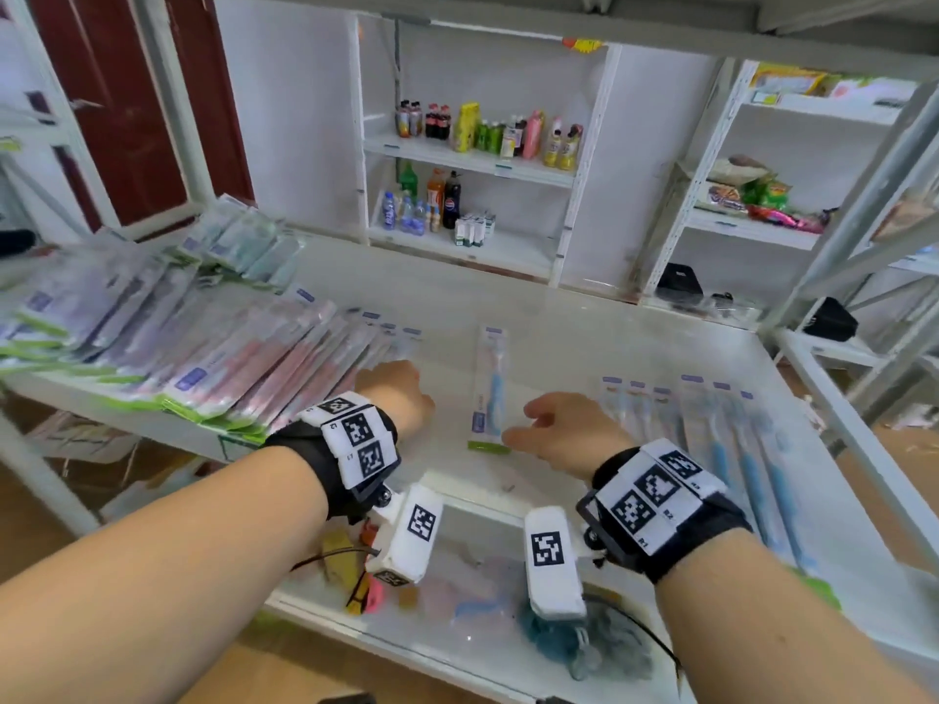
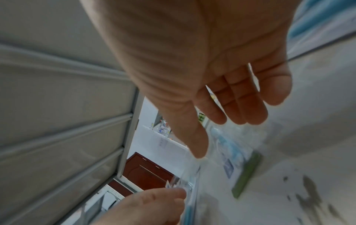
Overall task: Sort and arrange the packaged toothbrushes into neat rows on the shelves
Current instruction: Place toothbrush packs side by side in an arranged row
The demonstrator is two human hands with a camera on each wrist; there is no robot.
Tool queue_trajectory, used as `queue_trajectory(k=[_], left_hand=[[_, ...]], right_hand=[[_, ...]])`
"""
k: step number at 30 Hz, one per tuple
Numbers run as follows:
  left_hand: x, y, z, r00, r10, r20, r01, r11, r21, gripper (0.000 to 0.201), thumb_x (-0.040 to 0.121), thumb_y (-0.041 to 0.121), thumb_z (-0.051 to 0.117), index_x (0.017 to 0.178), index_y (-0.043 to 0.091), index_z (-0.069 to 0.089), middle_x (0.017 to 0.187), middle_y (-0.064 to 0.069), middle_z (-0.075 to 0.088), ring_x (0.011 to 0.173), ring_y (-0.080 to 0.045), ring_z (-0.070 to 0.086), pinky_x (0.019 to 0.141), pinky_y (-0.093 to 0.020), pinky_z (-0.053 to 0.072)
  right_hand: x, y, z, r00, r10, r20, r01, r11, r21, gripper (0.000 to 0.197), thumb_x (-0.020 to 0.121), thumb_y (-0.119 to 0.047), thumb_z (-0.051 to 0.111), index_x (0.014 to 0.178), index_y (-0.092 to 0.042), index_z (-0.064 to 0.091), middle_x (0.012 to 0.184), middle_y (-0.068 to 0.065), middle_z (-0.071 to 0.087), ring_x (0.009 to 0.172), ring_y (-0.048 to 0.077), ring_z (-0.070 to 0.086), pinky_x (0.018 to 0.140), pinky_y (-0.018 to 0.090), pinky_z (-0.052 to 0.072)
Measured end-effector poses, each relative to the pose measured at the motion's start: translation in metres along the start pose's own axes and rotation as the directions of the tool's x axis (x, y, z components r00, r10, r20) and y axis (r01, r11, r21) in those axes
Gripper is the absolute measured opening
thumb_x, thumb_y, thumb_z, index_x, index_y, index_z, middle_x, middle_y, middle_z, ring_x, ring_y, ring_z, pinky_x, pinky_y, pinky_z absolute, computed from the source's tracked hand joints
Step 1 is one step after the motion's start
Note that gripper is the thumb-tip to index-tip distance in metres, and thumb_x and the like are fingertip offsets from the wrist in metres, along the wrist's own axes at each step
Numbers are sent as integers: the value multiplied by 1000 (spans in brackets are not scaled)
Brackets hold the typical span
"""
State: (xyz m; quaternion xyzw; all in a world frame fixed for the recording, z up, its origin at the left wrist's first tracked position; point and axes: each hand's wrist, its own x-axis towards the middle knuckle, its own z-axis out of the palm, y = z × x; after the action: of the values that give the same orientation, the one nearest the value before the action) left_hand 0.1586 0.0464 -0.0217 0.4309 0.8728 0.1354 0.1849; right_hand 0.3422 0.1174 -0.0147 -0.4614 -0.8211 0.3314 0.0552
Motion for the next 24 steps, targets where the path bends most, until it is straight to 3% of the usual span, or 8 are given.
queue_trajectory(k=[2,5,9,14,16,18,21,24], left_hand=[[-2,-11,-1,999,1,38,-1,1000,12,43,96,23,44,136,6,42,142,-13,42,129,-29,43,103,-33,34],[-5,-19,1,999,19,48,-20,1000,10,42,96,23,43,136,8,42,143,-12,41,130,-29,41,104,-33,34],[-4,-19,-1,995,71,71,-70,997,-14,43,95,22,45,137,10,43,142,-10,43,129,-28,43,101,-32,37],[-2,-22,0,969,211,129,-190,969,-160,49,93,18,51,141,17,40,145,-4,41,127,-24,46,101,-31,41],[0,-24,-1,966,228,122,-202,960,-193,52,91,19,55,141,19,40,143,-2,42,122,-24,50,94,-31,48],[3,-25,-5,973,208,101,-199,976,-92,52,87,20,59,137,18,44,138,-5,46,119,-26,51,93,-31,49],[5,-29,-11,978,185,99,-195,975,109,42,79,26,66,117,14,53,119,-8,54,106,-27,56,81,-30,48],[8,-33,-12,972,188,139,-206,970,131,39,74,26,71,105,9,55,107,-9,59,93,-26,61,68,-28,46]], right_hand=[[10,-10,8,999,42,25,-40,996,-78,68,81,-46,67,134,-9,45,128,5,52,109,22,55,93,34,47],[24,-21,17,995,100,16,-94,972,-214,70,79,-52,66,128,-7,45,123,6,53,105,22,55,84,29,46],[39,-24,27,985,172,-7,-165,930,-329,63,74,-58,68,106,-6,51,86,1,54,81,18,53,63,25,40],[48,-16,24,966,251,-64,-256,884,-392,50,74,-52,71,65,-12,43,64,-1,45,58,13,45,48,23,32],[49,-12,17,950,298,-91,-309,867,-391,46,75,-49,72,64,-13,44,64,0,47,62,15,49,52,23,35],[49,-9,13,933,341,-115,-358,847,-393,44,75,-47,72,65,-13,46,64,1,49,70,19,54,58,25,39],[48,-12,15,925,355,-134,-379,848,-371,47,71,-51,73,64,-13,47,61,0,48,59,16,49,51,23,35],[47,-16,21,920,360,-151,-391,846,-363,45,69,-51,73,65,-14,48,59,-1,49,53,13,47,46,23,31]])
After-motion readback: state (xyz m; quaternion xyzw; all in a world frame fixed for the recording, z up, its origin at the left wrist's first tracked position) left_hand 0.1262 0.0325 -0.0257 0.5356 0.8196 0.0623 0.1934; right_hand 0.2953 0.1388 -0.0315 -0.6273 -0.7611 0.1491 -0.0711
